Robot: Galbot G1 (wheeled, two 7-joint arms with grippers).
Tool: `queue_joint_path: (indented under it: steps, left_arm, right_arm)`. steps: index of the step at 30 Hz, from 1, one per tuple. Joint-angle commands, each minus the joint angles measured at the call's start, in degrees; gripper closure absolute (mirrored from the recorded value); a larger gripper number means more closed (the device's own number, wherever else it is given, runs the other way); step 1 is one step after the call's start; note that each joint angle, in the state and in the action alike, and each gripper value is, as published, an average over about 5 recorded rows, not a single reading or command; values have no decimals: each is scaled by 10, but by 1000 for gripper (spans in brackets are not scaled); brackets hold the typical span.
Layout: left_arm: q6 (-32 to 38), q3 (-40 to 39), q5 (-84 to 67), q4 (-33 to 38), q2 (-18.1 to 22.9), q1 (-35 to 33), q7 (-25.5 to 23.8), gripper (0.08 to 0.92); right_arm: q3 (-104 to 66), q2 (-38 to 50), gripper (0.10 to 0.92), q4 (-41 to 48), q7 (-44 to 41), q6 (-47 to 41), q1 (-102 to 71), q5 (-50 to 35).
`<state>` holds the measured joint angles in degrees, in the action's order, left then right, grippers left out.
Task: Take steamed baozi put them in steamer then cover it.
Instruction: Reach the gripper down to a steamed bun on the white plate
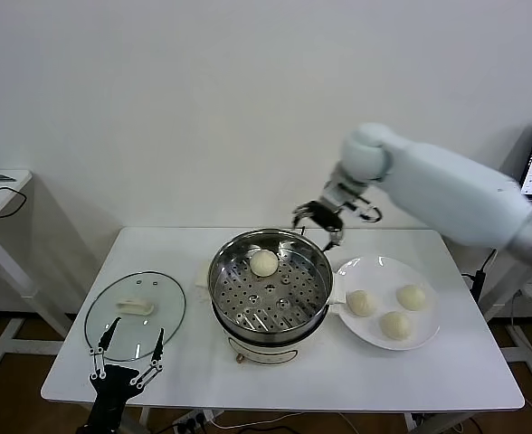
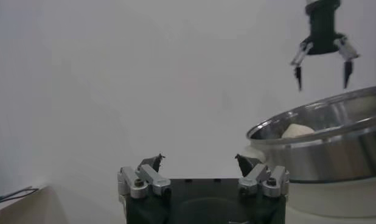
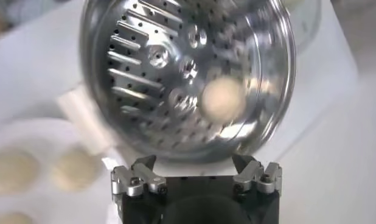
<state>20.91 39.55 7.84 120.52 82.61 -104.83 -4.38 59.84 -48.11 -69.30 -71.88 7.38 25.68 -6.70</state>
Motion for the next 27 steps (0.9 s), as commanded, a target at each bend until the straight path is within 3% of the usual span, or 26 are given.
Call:
queue_joint_path:
  steps: [1,9,27]
  left_arm:
    - [0,-1,1,0,0,-1,0,177]
    - [0,-1,6,1,0,-6,5,177]
    - [1,8,4,-6,-2,-2,9,177]
  right_arm:
    - [46,99,203,12,-2,-108,-9,-87]
    - [60,87,203,39,73,-120,-97,-63]
    - [13,-7,203,121,102,-131,-184,-27]
